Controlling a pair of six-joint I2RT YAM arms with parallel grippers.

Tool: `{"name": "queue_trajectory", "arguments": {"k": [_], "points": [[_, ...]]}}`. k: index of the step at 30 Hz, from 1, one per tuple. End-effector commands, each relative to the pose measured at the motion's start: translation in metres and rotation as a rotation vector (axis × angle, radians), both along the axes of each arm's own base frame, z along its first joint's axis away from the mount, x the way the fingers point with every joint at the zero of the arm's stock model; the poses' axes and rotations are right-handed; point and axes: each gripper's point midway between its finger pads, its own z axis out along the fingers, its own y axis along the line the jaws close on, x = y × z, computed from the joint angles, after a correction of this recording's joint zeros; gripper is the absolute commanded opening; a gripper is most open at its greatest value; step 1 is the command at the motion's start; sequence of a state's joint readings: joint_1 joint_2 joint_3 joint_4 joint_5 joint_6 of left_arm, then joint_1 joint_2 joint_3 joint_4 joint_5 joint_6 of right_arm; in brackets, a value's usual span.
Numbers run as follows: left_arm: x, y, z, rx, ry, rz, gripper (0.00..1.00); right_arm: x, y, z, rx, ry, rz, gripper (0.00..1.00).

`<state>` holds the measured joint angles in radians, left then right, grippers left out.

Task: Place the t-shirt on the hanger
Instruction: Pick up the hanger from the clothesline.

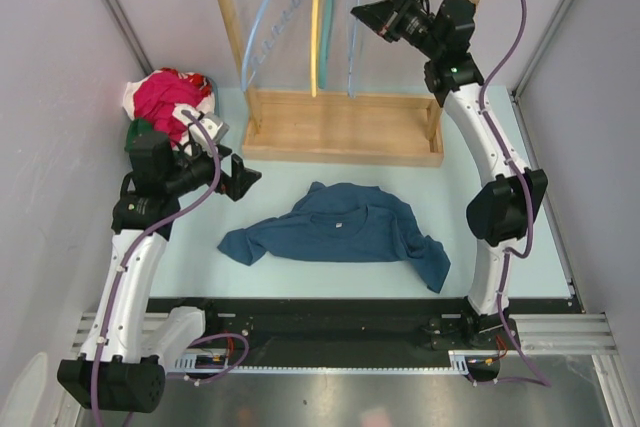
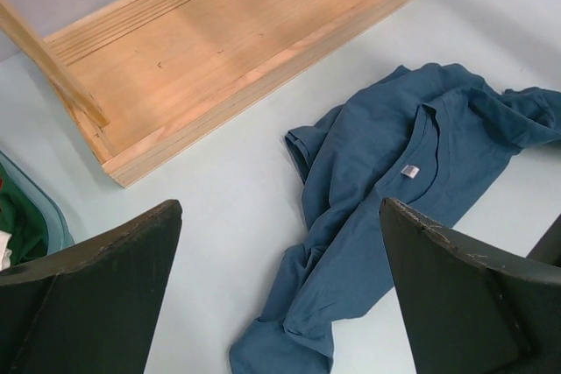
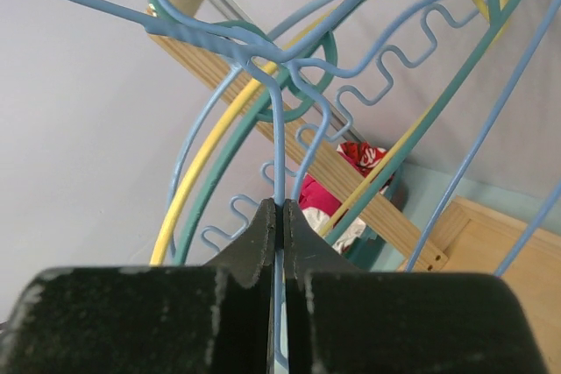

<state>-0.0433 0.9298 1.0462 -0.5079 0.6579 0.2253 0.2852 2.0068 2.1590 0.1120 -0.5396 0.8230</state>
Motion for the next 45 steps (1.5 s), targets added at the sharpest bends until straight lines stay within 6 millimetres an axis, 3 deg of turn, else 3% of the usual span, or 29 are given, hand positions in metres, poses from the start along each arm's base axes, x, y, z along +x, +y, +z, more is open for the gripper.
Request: {"name": "queue_trajectory", "arguments": {"k": [1,7,15,24,30,37,45], "points": [[0.003,0.0,0.012,-0.022,-0.026,0.005,1.0,-0.036,-0.009,0.056,0.087,-0.107,0.047,0.0],[0.004,0.0,0.01,-0.015,-0.025,0.007,1.0,-0.041,-0.01,0.053,0.107,-0.092,0.069,0.0],[0.006,0.0,0.005,-0.013,-0.015,0.003,1.0,-0.054,-0.015,0.07,0.149,-0.116,0.086,0.0],[0.006,-0.001,0.005,-0.012,-0.016,-0.004,1.0,-0.049,-0.029,0.075,0.162,-0.156,0.046,0.0],[0.006,0.0,0.004,-0.006,-0.015,-0.001,1.0,-0.043,-0.032,0.069,0.152,-0.142,0.041,0.0],[0.008,0.0,0.005,-0.006,-0.019,-0.005,1.0,-0.053,-0.033,0.066,0.16,-0.106,0.066,0.0],[0.006,0.0,0.003,-0.004,-0.015,-0.006,1.0,-0.05,-0.03,0.044,0.136,-0.059,0.078,0.0]]}}
